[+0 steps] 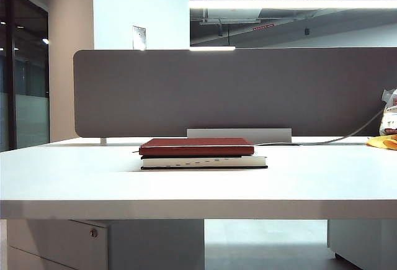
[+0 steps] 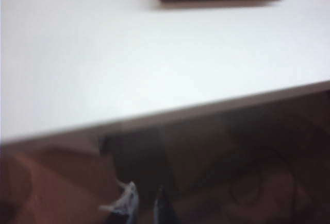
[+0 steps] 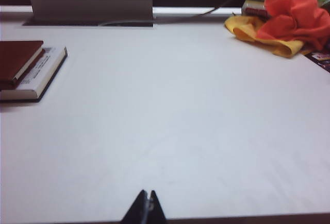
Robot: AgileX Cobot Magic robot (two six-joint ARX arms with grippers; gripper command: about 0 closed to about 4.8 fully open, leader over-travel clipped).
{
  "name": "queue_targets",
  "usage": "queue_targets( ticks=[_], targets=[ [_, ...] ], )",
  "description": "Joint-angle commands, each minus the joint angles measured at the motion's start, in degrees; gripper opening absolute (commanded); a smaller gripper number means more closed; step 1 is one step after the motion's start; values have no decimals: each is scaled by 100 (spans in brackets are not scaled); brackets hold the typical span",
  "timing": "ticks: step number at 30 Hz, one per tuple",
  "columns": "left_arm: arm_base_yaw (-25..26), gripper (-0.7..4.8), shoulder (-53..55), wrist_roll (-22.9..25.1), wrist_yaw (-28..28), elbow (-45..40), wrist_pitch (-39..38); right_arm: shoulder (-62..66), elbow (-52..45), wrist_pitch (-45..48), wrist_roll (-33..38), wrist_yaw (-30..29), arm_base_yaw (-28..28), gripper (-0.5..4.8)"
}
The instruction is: Pick up the red book and place it on top of the black book.
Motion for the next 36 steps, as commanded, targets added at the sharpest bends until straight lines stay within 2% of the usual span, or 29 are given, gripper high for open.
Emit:
queue_targets(
  ticks=[1, 5, 9, 15, 19, 26, 36],
  targets=[
    [9, 51, -7, 186, -120, 28, 887, -2, -295, 704, 31, 153, 7, -4],
    [11, 52, -31, 173, -527, 4, 1523, -4, -439, 833, 63, 151, 7, -4],
    [13, 52, -140, -50, -942, -173, 1882, -4, -439, 938, 199, 151, 7, -4],
    [17, 52, -140, -74, -1071, -323, 1952, -4, -439, 951, 197, 149, 11, -3],
    [74, 52, -140, -85, -1414, -437, 2061, -4, -439, 946, 197, 149, 11, -3],
    [605, 52, -140, -621, -1366, -750, 2411, -4, -439, 949, 197, 149, 11, -4],
    [535, 52, -140, -568, -1390, -752, 2551, -4, -439, 949, 197, 149, 13, -3]
  ],
)
